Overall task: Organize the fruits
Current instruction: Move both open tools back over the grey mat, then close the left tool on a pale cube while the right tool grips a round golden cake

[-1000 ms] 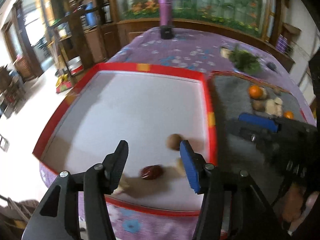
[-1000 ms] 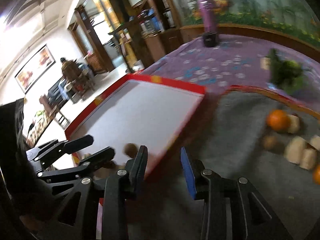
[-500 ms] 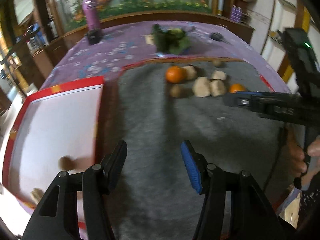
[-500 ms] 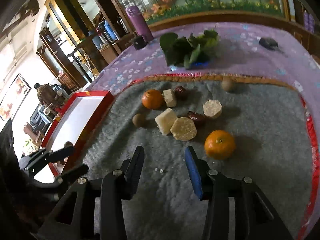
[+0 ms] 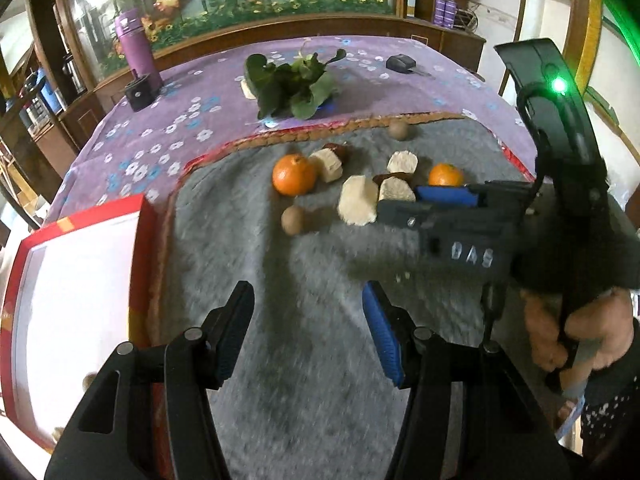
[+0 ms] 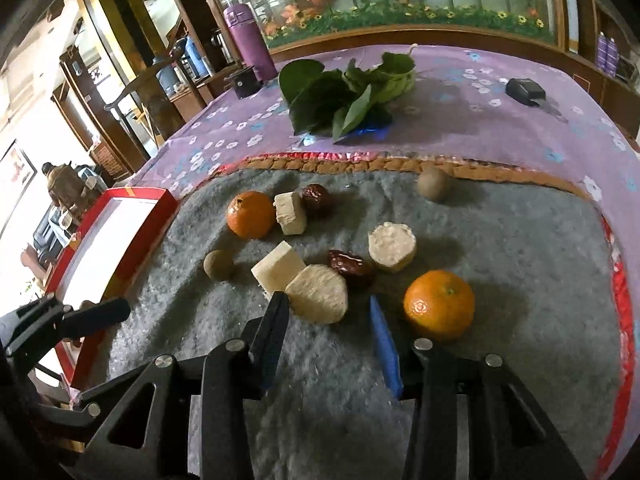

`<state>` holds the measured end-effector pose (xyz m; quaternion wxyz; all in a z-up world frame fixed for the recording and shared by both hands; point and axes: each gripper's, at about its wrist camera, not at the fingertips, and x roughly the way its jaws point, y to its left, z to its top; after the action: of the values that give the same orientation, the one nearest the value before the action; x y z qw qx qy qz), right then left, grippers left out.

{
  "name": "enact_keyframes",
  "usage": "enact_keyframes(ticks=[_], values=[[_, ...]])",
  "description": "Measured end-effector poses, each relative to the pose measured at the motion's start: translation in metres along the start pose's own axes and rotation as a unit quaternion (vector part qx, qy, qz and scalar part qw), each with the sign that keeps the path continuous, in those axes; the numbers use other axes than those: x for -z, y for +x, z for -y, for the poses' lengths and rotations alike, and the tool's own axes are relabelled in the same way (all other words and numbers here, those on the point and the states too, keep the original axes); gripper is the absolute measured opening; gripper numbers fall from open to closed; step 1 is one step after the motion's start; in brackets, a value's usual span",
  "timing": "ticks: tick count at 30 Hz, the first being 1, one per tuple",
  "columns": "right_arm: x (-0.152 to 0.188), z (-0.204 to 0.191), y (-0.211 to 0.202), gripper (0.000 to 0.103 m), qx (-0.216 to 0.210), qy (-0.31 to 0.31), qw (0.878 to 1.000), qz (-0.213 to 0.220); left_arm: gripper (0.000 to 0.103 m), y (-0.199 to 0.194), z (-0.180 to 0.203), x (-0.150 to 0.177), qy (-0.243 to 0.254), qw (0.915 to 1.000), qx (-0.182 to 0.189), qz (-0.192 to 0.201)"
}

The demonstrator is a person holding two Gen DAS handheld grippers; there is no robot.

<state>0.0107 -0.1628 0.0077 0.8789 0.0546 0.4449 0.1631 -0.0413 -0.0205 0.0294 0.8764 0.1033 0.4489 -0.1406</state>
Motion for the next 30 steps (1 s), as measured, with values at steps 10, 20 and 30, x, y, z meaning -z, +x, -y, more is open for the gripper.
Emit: enact_keyframes(ticks=[10,20,30], values=[[-0.006,0.019,-0.008,0.03,-0.046,0.033,0.998,0.012,0.055,0.017,0.008,-0.02,0.004,0.9999,0.009,-0.012],[-0.009,0.07,-0.05,0.029,-0.169,0.166,0.967,0.095,0.055,0.043,0.029,-0.05,0.041,0.9989,0.017,-0.019],[-0.008,0.078,-0.051,0.029,-0.176,0.185,0.962,0.093,0.039,0.072,0.039,-0.056,0.059,0.9965,0.044,-0.039]])
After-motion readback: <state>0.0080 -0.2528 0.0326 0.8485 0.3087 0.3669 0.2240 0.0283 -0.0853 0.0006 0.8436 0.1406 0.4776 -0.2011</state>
